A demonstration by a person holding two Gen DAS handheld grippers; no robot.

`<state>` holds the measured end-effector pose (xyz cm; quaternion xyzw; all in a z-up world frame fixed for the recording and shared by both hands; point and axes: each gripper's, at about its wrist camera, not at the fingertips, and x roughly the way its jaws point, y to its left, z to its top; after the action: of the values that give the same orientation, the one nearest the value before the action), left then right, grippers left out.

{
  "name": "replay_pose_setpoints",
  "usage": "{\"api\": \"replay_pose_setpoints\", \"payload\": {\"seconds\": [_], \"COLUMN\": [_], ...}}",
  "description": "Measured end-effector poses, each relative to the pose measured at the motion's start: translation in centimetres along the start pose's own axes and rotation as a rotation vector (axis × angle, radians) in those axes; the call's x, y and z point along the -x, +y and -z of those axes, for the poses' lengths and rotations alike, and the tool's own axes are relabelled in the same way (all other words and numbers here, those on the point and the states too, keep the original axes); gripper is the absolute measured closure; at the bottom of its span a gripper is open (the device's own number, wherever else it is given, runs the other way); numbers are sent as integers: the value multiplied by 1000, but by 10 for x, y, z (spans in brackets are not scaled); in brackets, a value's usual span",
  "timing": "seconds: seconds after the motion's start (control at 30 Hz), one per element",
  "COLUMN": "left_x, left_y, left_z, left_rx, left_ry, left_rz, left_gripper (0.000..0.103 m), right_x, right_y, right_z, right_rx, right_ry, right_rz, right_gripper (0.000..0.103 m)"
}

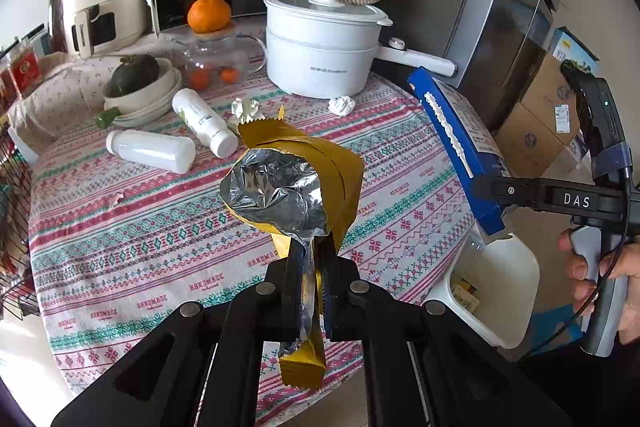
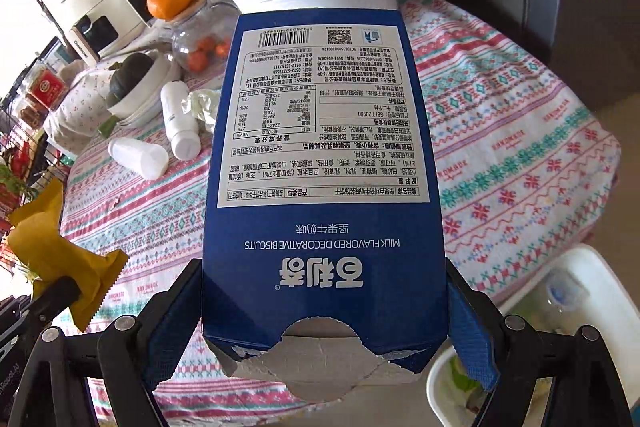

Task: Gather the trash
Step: 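Carry the foil bag and biscuit box to the white bin and release both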

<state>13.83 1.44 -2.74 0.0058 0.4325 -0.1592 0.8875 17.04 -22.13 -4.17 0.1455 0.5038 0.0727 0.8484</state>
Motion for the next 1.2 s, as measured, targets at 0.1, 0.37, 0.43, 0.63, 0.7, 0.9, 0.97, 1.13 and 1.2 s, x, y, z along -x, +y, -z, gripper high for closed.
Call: {"api": "replay_pose_setpoints", "payload": {"seconds": [0.1,0.37,0.43,0.63,0.7,0.9,0.97,1.13,1.2], "left_x": [-3,-23,-30,-54,-62,-92,-102,-124,-131], "left_y": [-25,-84,-101,-146,-161,-203,-213,-231,-234], "left_z": [9,34,39,53,57,68,72,76,75], "left_rx": [-65,-187,-215,-284,-304,-378,-398,-437,-434], "left_ry": [5,57,74,123,137,165,178,193,197], "left_rz": [8,71,96,156,183,234,239,249,258], "left_gripper": [96,96,96,96,96,95,95,95,93], "right_x": [16,43,45,57,63,67,68,68,69], "right_y": [-12,-62,-81,-129,-142,-168,-174,-188,-194], "right_z": [15,48,57,83,91,106,109,114,116], "right_rx": [-14,11,-6,-65,-93,-153,-162,-195,-208], "right_ry": [7,22,40,73,72,101,103,110,116], "right_rz": [-3,85,119,166,168,194,211,237,246], "right_gripper": [12,12,12,12,12,12,12,12,11]}}
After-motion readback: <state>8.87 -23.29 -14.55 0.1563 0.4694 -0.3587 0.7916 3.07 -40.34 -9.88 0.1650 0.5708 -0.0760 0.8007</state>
